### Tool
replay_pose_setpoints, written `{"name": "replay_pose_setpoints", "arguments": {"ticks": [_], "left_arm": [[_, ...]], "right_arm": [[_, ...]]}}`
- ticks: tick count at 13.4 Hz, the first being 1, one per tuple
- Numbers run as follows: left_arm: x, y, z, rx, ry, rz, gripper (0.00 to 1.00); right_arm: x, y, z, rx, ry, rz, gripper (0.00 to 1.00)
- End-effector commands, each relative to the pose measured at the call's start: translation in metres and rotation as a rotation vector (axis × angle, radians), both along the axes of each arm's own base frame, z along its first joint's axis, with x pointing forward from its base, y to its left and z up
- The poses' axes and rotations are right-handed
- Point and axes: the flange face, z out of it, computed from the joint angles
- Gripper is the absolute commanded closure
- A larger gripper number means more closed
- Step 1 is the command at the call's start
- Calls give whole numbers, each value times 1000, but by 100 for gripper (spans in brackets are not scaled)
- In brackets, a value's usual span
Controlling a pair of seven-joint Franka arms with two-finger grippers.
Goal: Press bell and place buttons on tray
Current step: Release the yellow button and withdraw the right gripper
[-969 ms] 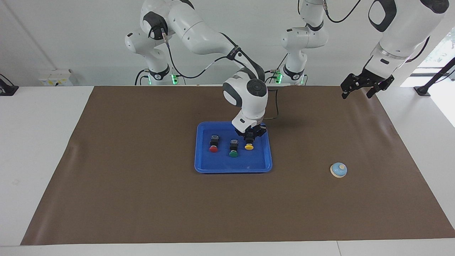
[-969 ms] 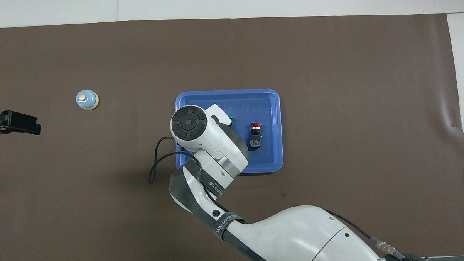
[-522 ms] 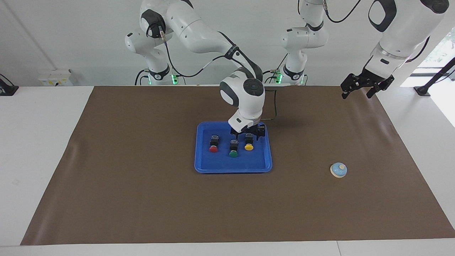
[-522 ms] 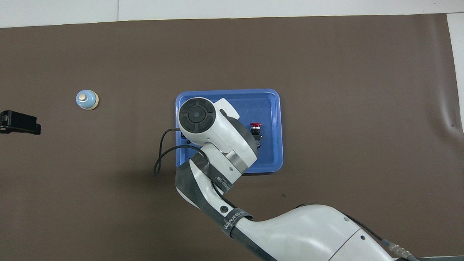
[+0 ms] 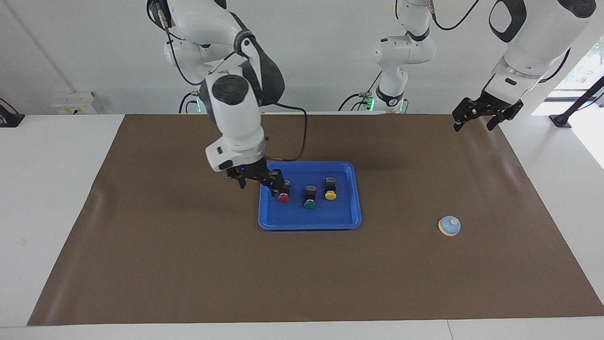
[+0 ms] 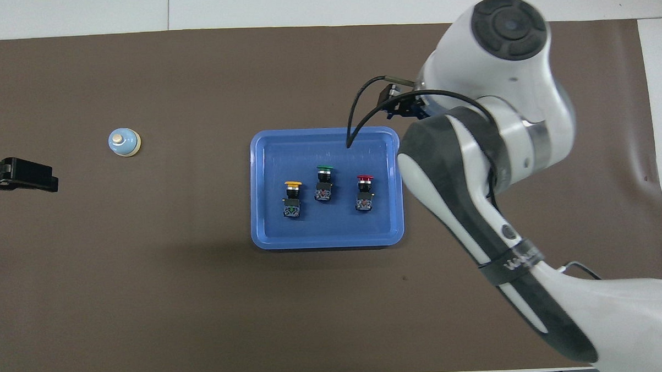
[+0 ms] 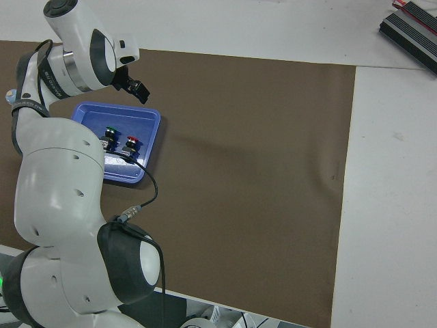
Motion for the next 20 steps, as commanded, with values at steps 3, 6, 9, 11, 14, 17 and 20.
{"name": "replay_pose_setpoints", "arguments": {"ticks": [3,6,9,11,14,17,20], "left_arm": [[-5,1,2,-6,-3,2,0],[-5,-8,2,-4,-7,-15,0],[7,8,5,2,-105,23,34],[24,14,-16,1,-119,35,100],[64,26,-63,-1,-107,59,100],[107,26,-114,-8,-60,59,100],[132,28,-160,-7,-83,63,100]], "right_arm": [[-14,-125,48,-13,54,168,0],[-33,-186,76,-14,82,226,0],[-60,-205,108,-21,99,239,0],[-77,-207,125,-26,99,250,0],[-104,-215,137,-29,115,231,0],[-109,-216,133,-29,119,230,0],[-107,-218,124,-52,93,232,0]]}}
